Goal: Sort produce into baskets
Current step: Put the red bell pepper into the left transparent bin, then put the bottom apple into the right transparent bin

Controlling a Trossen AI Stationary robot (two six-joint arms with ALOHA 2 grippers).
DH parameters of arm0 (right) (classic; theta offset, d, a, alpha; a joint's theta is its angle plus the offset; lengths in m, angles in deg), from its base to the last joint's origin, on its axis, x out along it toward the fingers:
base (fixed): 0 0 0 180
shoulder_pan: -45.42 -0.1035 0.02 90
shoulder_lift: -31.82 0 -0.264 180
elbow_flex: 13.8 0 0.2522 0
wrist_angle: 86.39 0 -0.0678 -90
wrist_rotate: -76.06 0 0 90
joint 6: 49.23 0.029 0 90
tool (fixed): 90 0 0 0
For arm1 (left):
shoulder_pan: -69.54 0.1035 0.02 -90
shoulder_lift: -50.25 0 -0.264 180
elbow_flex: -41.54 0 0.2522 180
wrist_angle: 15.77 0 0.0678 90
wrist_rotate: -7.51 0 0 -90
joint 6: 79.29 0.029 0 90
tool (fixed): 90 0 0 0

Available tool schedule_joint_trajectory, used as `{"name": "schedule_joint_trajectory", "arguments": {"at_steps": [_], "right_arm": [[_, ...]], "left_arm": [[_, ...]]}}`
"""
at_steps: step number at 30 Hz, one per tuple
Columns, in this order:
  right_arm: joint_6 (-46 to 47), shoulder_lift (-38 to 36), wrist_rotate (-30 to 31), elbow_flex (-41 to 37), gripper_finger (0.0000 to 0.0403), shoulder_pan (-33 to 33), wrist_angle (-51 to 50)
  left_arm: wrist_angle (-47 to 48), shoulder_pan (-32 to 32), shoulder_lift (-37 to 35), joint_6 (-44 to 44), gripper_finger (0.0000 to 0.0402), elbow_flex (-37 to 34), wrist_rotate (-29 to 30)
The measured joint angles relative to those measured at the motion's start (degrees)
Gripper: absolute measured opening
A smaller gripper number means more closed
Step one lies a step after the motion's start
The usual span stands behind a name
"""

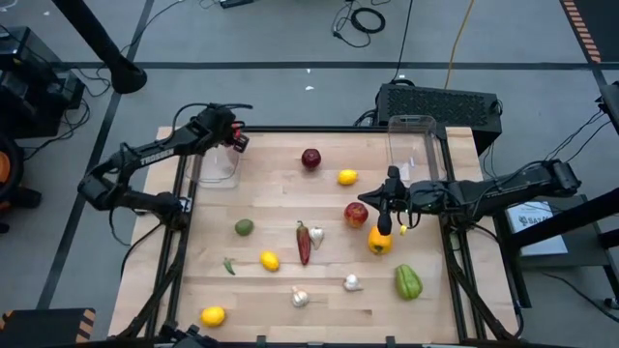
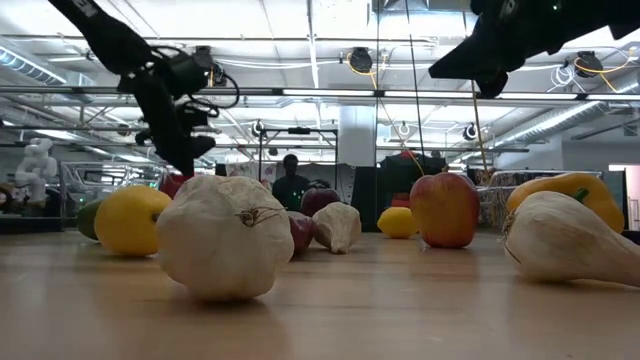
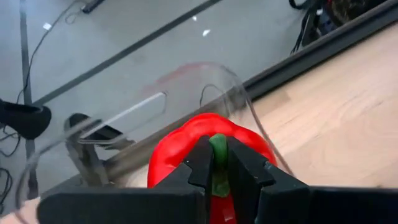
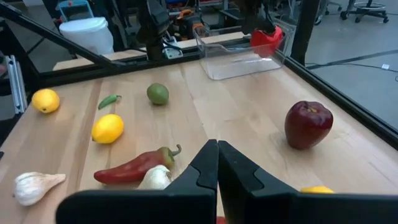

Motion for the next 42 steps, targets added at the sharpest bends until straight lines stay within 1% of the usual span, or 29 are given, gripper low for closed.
{"name": "schedule_joint_trajectory", "arguments": {"at_steps": [5, 9, 13, 20, 26, 28, 32, 34, 38, 42], "right_arm": [[0.0, 1.0, 0.0, 0.0, 0.0000, 0.0, 0.1], [0.0, 1.3, 0.0, 0.0, 0.0000, 0.1, 0.1], [0.8, 1.3, 0.0, 0.0, 0.0000, 0.1, 0.1], [1.0, 1.3, 0.0, 0.0, 0.0000, 0.1, 0.1], [1.1, 1.3, 0.2, 0.0, 0.0000, 0.1, 0.4], [0.8, 1.3, 0.5, 0.0, 0.0000, 0.1, 0.8], [-0.3, 1.3, 3.3, 0.0, 0.0000, 0.1, 2.8], [-1.0, 1.3, 4.6, 0.0, 0.0000, 0.1, 4.0], [-3.1, 1.3, 8.2, 0.0, 0.0000, 0.2, 6.0], [-6.0, 1.3, 10.5, 0.0, 0.0000, 1.8, 8.3]], "left_arm": [[-1.4, 0.0, 4.0, -0.5, 0.0037, 0.0, 0.4], [-2.8, 0.7, 6.0, -4.3, 0.0049, 0.0, 1.0], [-3.0, 1.1, 6.3, -4.9, 0.0086, 0.0, 1.1], [-2.6, 1.1, 4.7, -1.7, 0.0156, 0.0, 1.3], [-2.3, 1.0, -1.3, -1.1, 0.0192, 0.0, 2.7], [-1.6, 0.7, -4.3, -1.2, 0.0197, 0.0, 2.8], [2.1, -0.9, -11.3, -1.4, 0.0198, 0.0, 2.7], [4.5, -2.5, -15.0, -1.7, 0.0198, 0.0, 1.5], [9.6, -6.6, -21.4, -7.7, 0.0199, 0.0, -1.1], [10.8, -12.2, -24.9, -12.0, 0.0199, 0.0, -4.6]]}}
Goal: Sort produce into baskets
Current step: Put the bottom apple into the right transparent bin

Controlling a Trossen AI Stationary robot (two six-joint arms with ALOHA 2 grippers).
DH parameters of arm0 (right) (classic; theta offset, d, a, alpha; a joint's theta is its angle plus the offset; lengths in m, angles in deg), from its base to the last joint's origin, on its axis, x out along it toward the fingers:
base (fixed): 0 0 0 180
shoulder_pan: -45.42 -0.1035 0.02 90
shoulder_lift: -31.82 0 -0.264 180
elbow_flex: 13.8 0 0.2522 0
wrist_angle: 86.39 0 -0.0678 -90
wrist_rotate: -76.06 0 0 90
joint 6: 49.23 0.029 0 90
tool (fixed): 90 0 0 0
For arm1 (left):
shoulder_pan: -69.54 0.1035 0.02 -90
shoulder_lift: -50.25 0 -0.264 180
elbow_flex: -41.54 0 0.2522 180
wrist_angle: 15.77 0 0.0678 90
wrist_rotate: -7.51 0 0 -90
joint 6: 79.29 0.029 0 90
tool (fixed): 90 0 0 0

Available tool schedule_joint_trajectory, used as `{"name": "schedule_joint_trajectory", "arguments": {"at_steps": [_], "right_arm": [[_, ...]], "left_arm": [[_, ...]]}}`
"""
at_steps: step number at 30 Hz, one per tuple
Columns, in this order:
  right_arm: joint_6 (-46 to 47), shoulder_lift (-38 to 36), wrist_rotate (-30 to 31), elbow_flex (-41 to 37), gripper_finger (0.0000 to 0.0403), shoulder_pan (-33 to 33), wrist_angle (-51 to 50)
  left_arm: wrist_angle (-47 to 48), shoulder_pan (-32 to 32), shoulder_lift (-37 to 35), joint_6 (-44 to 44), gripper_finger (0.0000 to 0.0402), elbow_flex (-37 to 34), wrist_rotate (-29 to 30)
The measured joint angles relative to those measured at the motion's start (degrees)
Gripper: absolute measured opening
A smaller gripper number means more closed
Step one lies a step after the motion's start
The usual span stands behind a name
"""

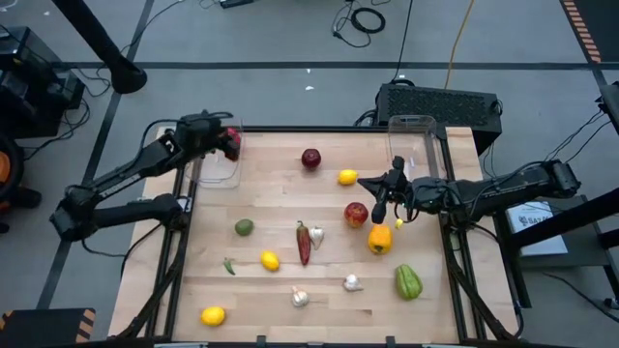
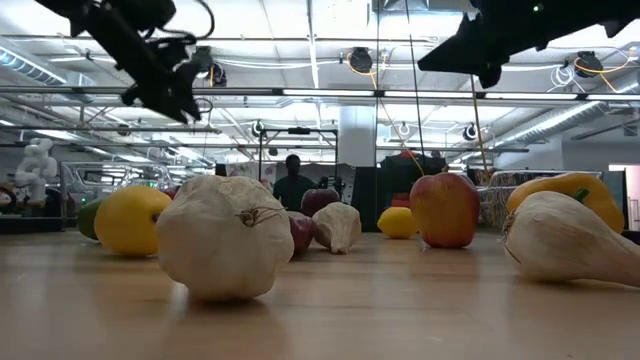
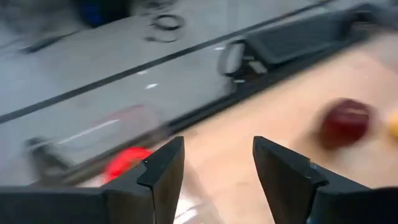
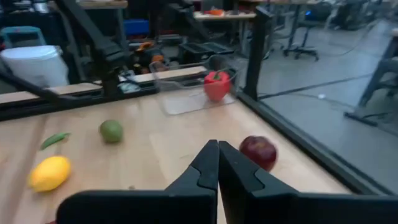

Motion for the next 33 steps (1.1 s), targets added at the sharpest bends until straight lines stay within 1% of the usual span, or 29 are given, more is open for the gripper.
{"name": "schedule_joint_trajectory", "arguments": {"at_steps": [3, 7, 9, 11, 15, 19, 21, 25, 28, 33], "right_arm": [[-2.0, 0.0, -0.1, 0.0, 0.0000, 1.6, 1.8], [-3.2, 0.8, -0.6, 0.0, 0.0000, 3.7, 3.3], [-4.1, 1.5, -3.5, 0.0, 0.0000, 4.8, 3.2], [-4.3, 1.7, -8.0, 0.0, 0.0000, 5.5, 1.2], [-0.2, 1.9, -13.5, 0.0, 0.0007, 5.6, -5.2], [3.3, 3.0, -13.8, 0.0, 0.0036, 3.5, -11.6], [4.1, 4.0, -13.8, 0.0, 0.0056, 2.2, -12.8], [4.4, 6.4, -13.4, 0.0, 0.0097, 0.1, -13.0], [4.4, 8.3, -13.2, 0.0, 0.0120, 0.0, -13.1], [4.6, 12.1, -13.1, 0.0, 0.0138, 0.0, -13.1]], "left_arm": [[0.0, -4.7, -0.8, -1.1, 0.0199, 0.0, -1.9], [-0.1, -10.5, -0.7, -1.5, 0.0199, 0.0, -1.9], [-0.9, -12.8, -0.6, -1.1, 0.0199, 0.0, -1.9], [-1.5, -14.4, -0.6, 0.2, 0.0199, 0.0, -2.0], [-1.7, -17.2, -0.6, 2.2, 0.0199, 0.0, -2.3], [-1.6, -18.9, -0.6, 4.7, 0.0199, 0.0, -2.5], [-1.8, -19.4, -0.6, 4.8, 0.0199, 0.0, -2.5], [-2.7, -19.9, -0.6, 4.6, 0.0199, 0.0, -2.4], [-3.3, -20.4, -0.6, 3.3, 0.0199, 0.0, -2.4], [-3.4, -21.3, -0.6, 3.0, 0.0199, 0.0, -2.4]]}}
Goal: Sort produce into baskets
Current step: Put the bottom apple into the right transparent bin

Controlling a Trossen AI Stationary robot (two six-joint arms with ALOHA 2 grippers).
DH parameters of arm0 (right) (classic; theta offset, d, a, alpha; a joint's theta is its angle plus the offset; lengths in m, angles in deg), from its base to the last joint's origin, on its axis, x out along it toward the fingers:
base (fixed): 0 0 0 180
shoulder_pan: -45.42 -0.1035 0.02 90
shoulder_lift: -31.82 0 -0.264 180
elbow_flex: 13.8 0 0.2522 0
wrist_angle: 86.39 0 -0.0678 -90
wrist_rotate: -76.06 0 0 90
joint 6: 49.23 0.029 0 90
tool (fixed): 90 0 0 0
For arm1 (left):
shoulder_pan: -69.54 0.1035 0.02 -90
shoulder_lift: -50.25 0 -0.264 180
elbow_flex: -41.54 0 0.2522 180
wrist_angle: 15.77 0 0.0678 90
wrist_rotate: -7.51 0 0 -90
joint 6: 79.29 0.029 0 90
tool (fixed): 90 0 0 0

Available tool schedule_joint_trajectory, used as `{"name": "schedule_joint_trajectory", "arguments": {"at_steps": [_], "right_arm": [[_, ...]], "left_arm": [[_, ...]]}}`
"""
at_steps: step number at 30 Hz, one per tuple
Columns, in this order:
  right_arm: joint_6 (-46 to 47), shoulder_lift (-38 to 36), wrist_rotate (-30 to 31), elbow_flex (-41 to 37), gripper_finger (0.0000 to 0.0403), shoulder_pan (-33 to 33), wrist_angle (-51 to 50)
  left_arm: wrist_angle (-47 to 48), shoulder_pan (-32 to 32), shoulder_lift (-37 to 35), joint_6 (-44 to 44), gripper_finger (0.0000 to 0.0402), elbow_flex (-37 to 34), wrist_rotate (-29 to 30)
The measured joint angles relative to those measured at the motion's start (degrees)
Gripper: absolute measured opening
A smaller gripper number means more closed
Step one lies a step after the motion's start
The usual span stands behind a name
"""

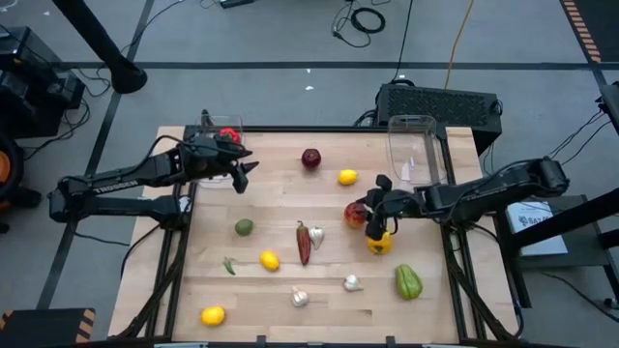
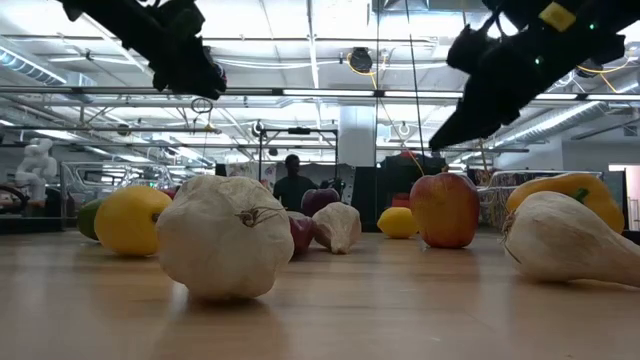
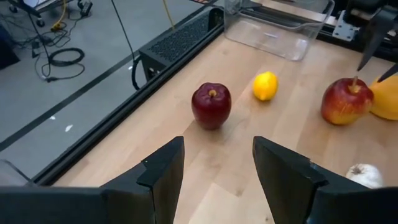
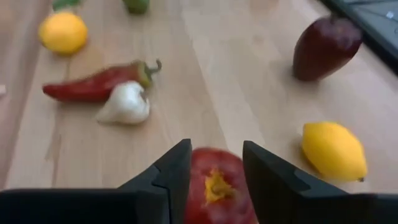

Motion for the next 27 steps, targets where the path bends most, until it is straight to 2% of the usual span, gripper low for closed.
{"name": "schedule_joint_trajectory", "arguments": {"at_steps": [8, 13, 27], "right_arm": [[1.3, 2.3, -0.2, 0.0, 0.0134, 0.0, -0.7], [2.1, 2.3, 3.9, 0.0, 0.0132, 0.2, -2.6], [5.4, 2.3, 2.2, 0.0, 0.0129, 0.9, -5.0]], "left_arm": [[0.2, -0.8, 0.0, -1.4, 0.0199, 0.0, 0.0], [0.2, -0.8, 0.0, -1.4, 0.0199, 0.0, 0.0], [0.2, -0.8, 0.0, -1.5, 0.0199, 0.0, 0.1]]}}
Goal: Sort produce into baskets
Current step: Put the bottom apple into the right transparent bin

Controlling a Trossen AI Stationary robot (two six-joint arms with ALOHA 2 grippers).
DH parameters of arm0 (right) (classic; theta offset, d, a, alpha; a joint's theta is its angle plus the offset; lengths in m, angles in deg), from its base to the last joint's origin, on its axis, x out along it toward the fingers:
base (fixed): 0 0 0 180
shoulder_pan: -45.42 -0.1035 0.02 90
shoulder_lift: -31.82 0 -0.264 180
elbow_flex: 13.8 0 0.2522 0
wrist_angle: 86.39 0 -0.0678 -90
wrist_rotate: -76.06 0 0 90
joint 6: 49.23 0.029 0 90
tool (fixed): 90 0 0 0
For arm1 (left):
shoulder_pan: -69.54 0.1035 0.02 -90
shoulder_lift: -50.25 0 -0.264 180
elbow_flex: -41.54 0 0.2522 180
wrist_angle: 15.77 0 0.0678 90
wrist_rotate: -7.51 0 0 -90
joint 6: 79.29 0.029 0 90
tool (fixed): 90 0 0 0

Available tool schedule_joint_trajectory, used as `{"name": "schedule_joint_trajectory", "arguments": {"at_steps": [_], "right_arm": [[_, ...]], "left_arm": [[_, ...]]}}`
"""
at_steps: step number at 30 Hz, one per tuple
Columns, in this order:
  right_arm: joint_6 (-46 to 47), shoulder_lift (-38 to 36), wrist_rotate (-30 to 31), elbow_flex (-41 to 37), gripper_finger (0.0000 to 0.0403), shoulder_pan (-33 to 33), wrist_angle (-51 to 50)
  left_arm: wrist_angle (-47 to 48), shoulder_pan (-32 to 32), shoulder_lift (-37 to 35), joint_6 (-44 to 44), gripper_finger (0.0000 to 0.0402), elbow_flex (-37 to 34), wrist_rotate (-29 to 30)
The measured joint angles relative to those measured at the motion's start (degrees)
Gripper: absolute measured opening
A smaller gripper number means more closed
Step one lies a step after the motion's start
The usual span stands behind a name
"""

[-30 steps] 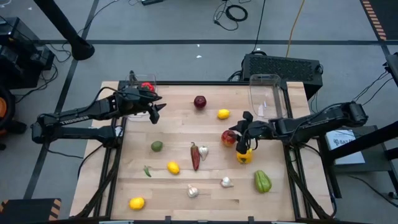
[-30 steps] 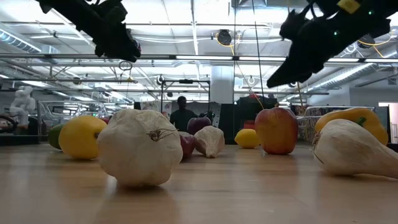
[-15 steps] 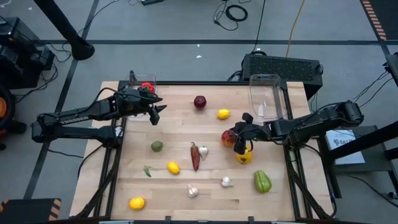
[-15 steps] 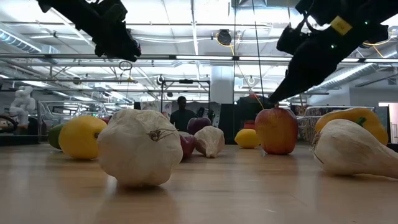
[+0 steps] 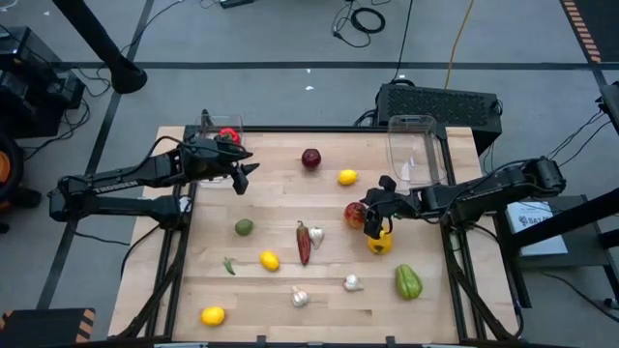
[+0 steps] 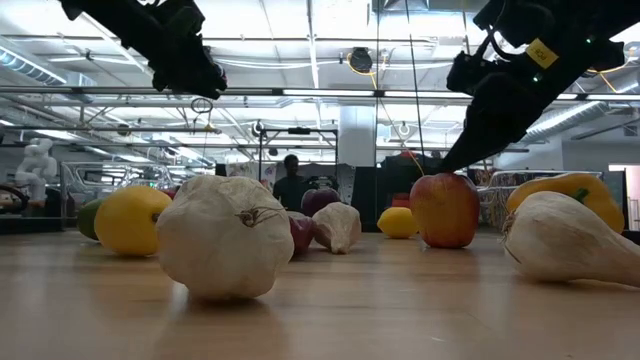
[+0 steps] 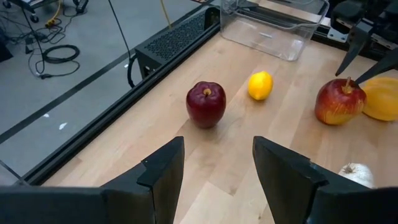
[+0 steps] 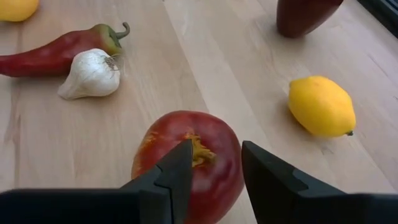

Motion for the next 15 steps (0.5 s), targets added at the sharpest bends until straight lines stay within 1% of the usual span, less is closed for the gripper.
{"name": "schedule_joint_trajectory", "arguments": {"at_steps": [4, 12, 15], "right_arm": [[0.5, 0.0, 0.0, 0.0, 0.0107, 0.0, -0.1], [0.5, 0.0, 0.0, 0.0, 0.0026, 0.0, 0.0], [0.5, 0.0, 0.0, 0.0, 0.0006, 0.0, 0.1]], "left_arm": [[0.0, 0.0, 0.0, 0.0, 0.0199, 0.0, 0.0], [0.0, 0.0, 0.0, 0.0, 0.0199, 0.0, 0.0], [0.0, 0.0, 0.0, 0.0, 0.0199, 0.0, 0.0]]}}
